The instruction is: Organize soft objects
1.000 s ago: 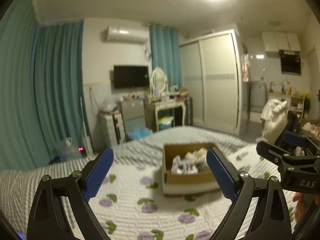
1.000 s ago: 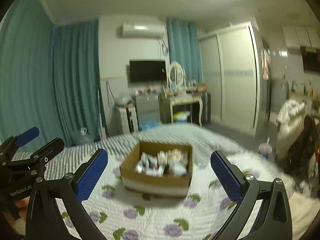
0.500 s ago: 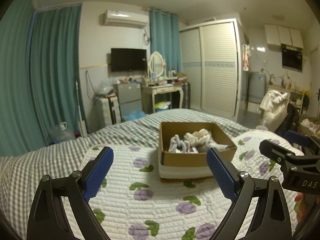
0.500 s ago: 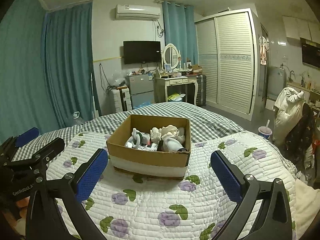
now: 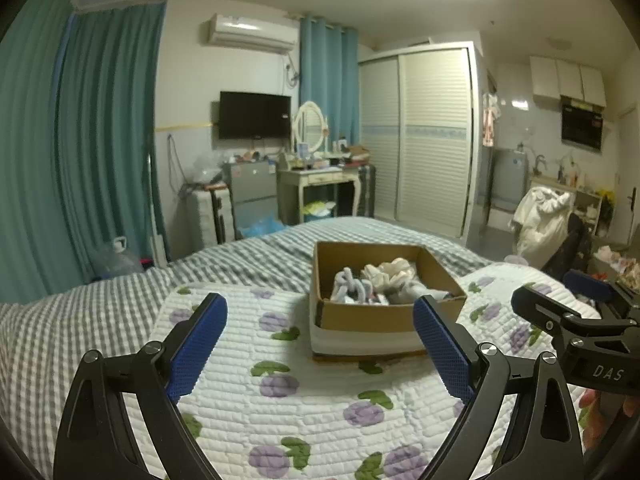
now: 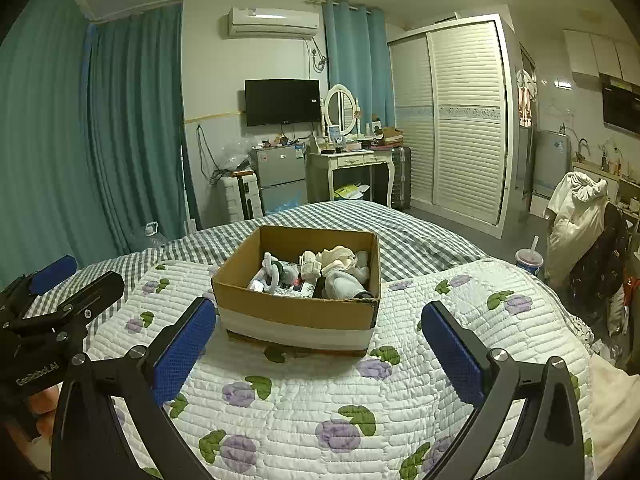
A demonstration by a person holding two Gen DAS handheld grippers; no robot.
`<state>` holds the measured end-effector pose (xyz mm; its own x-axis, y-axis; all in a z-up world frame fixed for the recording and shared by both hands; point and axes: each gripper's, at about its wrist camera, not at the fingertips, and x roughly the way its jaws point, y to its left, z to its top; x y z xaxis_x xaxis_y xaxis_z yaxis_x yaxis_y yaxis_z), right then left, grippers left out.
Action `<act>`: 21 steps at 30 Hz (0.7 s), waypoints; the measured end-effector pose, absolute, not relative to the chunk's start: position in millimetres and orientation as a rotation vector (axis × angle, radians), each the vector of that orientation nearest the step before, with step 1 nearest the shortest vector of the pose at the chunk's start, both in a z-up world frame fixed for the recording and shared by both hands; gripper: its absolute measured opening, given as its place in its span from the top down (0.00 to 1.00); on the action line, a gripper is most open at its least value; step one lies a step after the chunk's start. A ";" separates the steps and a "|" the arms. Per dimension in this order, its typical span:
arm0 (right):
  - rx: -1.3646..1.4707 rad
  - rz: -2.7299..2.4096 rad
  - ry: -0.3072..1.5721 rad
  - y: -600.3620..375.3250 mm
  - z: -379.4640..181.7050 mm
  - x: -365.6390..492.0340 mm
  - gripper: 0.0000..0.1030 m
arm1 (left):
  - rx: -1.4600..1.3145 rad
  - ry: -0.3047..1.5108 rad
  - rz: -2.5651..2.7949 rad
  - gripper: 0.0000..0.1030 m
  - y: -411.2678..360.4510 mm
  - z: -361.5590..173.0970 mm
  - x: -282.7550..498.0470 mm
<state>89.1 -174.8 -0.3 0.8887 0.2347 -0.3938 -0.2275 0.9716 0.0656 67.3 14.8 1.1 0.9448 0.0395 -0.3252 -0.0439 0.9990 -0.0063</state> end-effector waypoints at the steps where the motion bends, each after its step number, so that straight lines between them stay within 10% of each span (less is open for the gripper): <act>1: 0.017 0.238 0.412 -173.7 0.1 89.9 0.00 | -0.015 0.329 0.046 0.07 14.8 1.4 66.4; 21: 0.014 0.232 0.418 -173.0 -0.6 89.8 0.00 | -0.017 0.327 0.048 0.07 14.8 3.3 61.3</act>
<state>89.8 -173.0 -0.6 0.8880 0.2262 -0.4004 -0.2205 0.9735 0.0609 61.3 14.8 3.3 0.9459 0.0441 -0.3214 -0.0495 0.9987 -0.0086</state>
